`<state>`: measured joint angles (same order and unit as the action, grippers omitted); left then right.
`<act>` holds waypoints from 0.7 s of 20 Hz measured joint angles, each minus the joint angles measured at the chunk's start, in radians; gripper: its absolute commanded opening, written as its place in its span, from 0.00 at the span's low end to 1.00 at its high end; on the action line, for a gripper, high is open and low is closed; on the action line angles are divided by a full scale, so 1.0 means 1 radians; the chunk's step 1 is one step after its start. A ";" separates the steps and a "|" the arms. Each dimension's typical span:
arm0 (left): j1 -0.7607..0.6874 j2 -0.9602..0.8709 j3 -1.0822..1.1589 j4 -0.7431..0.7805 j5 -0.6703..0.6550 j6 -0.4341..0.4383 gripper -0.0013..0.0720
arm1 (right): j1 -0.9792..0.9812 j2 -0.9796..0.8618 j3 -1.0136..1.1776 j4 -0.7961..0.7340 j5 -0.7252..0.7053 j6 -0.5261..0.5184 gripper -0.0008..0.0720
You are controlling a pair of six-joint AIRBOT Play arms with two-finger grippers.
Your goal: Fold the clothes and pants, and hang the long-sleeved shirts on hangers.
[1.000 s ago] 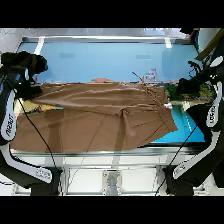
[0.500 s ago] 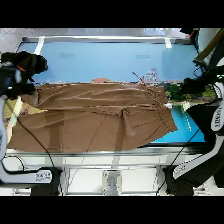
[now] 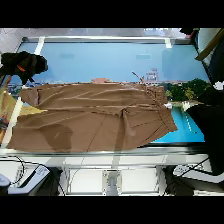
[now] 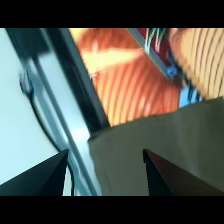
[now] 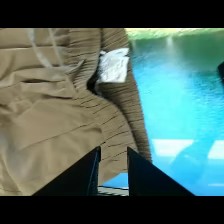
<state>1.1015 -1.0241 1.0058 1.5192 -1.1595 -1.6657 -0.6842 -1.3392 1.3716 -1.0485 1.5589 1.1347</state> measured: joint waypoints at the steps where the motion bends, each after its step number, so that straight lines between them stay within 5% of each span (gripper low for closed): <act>1: 0.090 -0.006 -0.032 -0.097 -0.011 0.086 0.66 | -0.006 0.024 -0.034 0.018 -0.016 -0.006 0.29; 6: 0.338 -0.138 -0.116 -0.383 -0.108 0.447 1.00 | -0.021 0.091 -0.113 0.129 -0.046 -0.017 0.28; 13: 0.406 -0.318 -0.135 -0.519 -0.137 0.716 0.97 | -0.023 0.161 -0.130 0.222 -0.054 0.015 0.28; 14: 0.407 -0.337 -0.135 -0.552 -0.137 0.745 0.88 | -0.023 0.172 -0.130 0.229 -0.055 0.020 0.28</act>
<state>1.5089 -1.3613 0.8703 0.9676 -1.2961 -0.9211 -0.7074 -1.1675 1.2411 -0.8200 1.5036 1.1545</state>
